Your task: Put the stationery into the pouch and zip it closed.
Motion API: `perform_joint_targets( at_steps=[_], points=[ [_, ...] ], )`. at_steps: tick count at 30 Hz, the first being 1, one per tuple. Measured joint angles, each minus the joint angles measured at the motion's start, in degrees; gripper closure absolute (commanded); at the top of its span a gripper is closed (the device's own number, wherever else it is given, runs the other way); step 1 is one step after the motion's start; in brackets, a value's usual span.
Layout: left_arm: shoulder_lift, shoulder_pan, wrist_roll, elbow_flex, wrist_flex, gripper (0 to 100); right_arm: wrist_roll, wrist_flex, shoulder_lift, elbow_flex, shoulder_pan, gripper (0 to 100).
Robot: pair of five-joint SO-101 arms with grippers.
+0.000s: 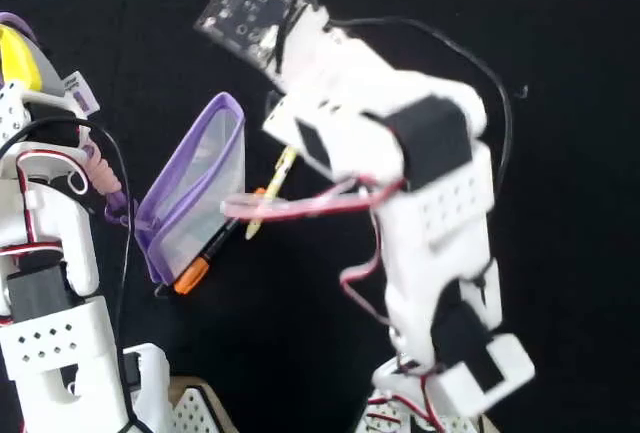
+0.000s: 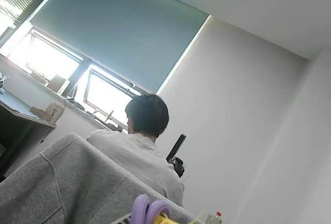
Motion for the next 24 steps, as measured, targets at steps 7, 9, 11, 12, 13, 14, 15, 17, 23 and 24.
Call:
perform_joint_targets(
  at_steps=[7,9,11,12,13,14,15,17,23,24],
  points=[
    [0.0,0.0,0.0,0.0,0.0,97,-1.05,0.0,-6.95,7.12,-14.59,72.7],
    [0.0,0.0,0.0,0.0,0.0,97,0.35,0.0,-7.38,9.93,-17.76,72.7],
    [0.0,0.0,0.0,0.0,0.0,97,2.2,0.0,-7.82,10.81,-17.85,72.7],
    [0.0,0.0,0.0,0.0,0.0,97,2.81,0.0,-8.44,10.81,-16.7,72.7],
    [0.0,0.0,0.0,0.0,0.0,97,3.34,0.0,-9.23,10.81,-14.59,72.7],
    [0.0,0.0,0.0,0.0,0.0,97,3.96,0.0,-10.02,10.81,-12.13,72.7],
    [0.0,-0.35,0.0,0.0,0.0,97,4.4,0.0,-10.73,10.81,-9.41,72.7],
    [0.0,-0.97,0.44,0.0,0.0,97,4.57,0.0,-11.69,12.75,-4.31,72.7],
    [0.0,-2.2,4.04,0.0,0.0,97,-0.53,-0.62,-12.04,28.31,8.7,72.7],
    [0.0,-2.2,4.13,0.0,0.0,97,-1.76,-1.76,-12.04,30.86,10.02,72.7]
  ],
)
